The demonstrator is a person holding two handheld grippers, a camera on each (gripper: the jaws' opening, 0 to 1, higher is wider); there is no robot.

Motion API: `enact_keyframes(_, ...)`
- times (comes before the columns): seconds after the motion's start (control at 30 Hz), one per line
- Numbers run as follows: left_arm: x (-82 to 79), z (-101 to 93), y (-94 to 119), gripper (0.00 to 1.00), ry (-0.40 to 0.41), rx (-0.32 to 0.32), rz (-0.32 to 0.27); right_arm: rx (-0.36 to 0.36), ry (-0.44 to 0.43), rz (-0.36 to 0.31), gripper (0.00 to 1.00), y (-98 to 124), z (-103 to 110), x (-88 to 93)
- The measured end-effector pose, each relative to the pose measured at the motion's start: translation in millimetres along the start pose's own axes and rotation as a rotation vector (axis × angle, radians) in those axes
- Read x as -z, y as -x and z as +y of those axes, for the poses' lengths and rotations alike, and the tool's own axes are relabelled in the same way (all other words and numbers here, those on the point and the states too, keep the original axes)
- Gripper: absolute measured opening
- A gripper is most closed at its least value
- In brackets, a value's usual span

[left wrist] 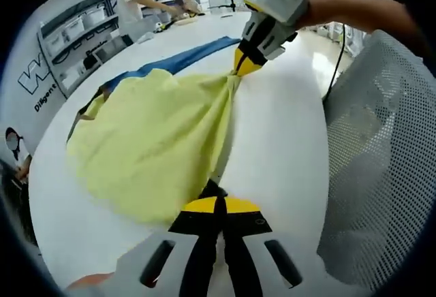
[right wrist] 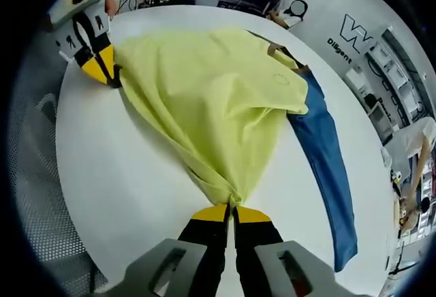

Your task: Fold the garment on the visible template until the final outline fits inside the template.

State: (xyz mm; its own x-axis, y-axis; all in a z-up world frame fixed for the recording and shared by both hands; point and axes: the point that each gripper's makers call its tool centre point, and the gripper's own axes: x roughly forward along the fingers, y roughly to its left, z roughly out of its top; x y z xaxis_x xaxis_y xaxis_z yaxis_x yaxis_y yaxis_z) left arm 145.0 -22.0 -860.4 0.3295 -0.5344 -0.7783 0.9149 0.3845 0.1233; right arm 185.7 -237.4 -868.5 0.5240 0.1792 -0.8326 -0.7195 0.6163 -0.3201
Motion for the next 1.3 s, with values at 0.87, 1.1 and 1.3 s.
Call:
enact_keyframes(0.87,155.4,206.0,92,0.0,0.414,-0.473,0.162,-0.003,0.018,0.018,0.0,0,1,0.2)
enact_keyframes(1.1,185.1,257.6,109,0.0,0.557,-0.577,0.205,-0.003,0.009,0.02,0.0,1,1,0.4)
enact_keyframes(1.3,202.1,277.4,119,0.0,0.558,-0.615,0.253,-0.004,0.002,0.025,0.0,1,1,0.5)
